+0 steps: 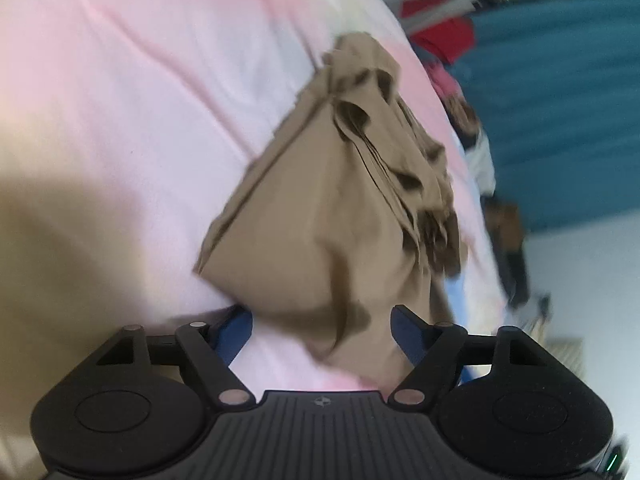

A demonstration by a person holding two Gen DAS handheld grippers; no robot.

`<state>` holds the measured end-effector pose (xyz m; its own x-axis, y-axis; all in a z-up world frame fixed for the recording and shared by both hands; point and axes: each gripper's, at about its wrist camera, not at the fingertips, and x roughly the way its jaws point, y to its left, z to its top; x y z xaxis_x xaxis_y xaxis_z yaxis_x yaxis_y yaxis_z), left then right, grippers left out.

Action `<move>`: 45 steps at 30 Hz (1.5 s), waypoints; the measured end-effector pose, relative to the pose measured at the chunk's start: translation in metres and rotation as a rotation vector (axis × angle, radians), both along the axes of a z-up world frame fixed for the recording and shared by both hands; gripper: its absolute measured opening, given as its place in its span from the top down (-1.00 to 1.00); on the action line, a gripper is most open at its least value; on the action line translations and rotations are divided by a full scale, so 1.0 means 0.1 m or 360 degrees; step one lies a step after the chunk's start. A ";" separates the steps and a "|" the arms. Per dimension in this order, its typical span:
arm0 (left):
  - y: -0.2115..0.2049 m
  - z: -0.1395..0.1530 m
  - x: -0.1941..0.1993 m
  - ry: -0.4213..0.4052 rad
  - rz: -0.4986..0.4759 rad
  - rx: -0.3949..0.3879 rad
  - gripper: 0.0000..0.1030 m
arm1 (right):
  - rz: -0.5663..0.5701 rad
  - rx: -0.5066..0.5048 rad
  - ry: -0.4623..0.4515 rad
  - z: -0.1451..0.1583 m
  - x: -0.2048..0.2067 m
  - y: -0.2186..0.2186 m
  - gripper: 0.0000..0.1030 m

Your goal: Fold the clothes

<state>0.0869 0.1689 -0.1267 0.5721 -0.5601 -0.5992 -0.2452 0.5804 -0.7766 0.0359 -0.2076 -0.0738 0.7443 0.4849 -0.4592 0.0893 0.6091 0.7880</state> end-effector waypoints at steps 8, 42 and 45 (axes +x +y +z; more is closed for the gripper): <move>0.15 -0.04 -0.02 -0.0077 0.0210 -0.0126 0.84 | 0.0053 0.0576 0.0365 -0.58 0.04 0.23 0.02; 0.30 0.20 -0.21 -0.0328 0.0289 -0.0346 0.89 | -0.0389 0.0346 0.0344 -0.57 -0.10 -0.05 0.62; 0.31 0.20 -0.22 -0.0318 0.0289 -0.0341 0.90 | -0.0413 0.0310 0.0357 -0.58 -0.14 -0.15 0.62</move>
